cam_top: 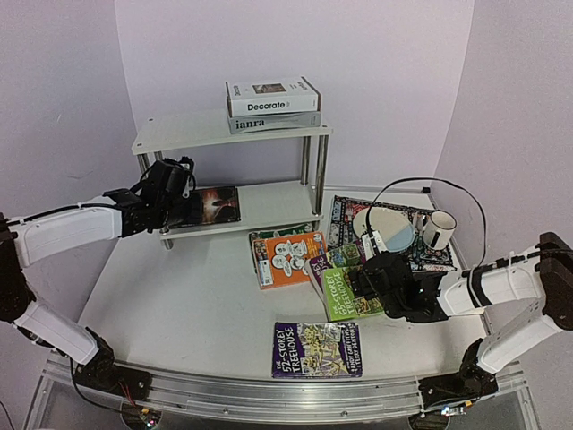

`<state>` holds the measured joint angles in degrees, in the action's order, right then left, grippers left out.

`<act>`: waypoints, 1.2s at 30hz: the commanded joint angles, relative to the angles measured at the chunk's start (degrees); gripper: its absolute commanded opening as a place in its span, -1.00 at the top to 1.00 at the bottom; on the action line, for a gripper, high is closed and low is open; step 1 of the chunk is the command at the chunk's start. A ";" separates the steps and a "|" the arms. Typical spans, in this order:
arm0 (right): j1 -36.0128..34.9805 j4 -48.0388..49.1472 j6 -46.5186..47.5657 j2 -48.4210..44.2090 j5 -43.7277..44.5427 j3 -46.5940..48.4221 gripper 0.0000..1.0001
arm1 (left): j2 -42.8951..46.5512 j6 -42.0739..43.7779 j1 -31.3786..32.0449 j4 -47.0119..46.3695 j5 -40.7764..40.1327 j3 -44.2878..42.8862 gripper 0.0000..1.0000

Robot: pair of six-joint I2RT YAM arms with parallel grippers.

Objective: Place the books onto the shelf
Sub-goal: Place the book in the book pile on the shelf, then adjust the book in the book pile on the shelf.

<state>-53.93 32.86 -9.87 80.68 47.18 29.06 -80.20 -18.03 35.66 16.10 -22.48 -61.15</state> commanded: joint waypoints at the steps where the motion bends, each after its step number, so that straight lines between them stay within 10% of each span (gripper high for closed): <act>1: 0.14 -0.52 -0.31 -0.15 1.15 0.89 -0.97 | -0.16 -10.25 -1.77 -0.20 1.12 1.34 0.92; 28: 0.15 -0.51 0.02 -0.50 1.34 0.82 -0.97 | -15.30 -15.69 -8.12 2.12 6.09 -7.67 0.89; 36: 0.23 -0.52 0.11 -0.44 1.31 0.89 -0.97 | -18.73 -16.26 -10.00 3.41 7.74 -10.04 0.59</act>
<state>-53.91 32.80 -9.85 80.68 47.18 29.06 -97.82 -33.73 26.28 18.35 -16.21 -67.59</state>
